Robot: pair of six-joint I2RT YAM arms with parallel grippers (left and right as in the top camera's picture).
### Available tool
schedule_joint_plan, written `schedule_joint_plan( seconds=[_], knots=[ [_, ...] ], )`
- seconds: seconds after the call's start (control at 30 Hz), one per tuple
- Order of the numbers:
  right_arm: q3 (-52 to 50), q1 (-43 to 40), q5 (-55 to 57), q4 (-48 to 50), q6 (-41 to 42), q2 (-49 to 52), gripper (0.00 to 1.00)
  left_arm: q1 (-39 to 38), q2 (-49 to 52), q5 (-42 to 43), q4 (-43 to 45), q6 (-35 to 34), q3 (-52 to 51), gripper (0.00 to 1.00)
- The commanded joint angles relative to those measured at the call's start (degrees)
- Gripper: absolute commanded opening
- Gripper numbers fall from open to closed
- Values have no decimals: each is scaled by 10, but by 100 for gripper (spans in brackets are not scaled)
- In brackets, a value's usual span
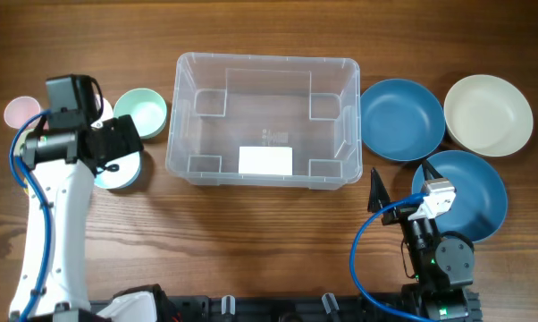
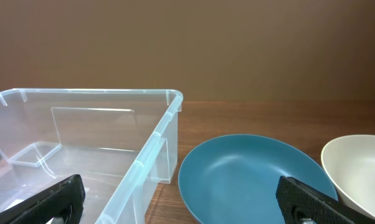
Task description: Pack container
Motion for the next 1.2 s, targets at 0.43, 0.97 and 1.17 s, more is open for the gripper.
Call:
schedule_joint_plan(
  seconds=[0.43, 0.97, 1.17],
  knots=[
    [-1, 0, -7, 2, -6, 3, 100, 6, 138, 56, 40, 61, -19, 99],
    [-1, 0, -7, 2, -6, 3, 100, 6, 217, 57, 77, 61, -21, 100],
    [-1, 0, -7, 2, -6, 3, 100, 6, 217, 57, 83, 61, -21, 100]
  ],
)
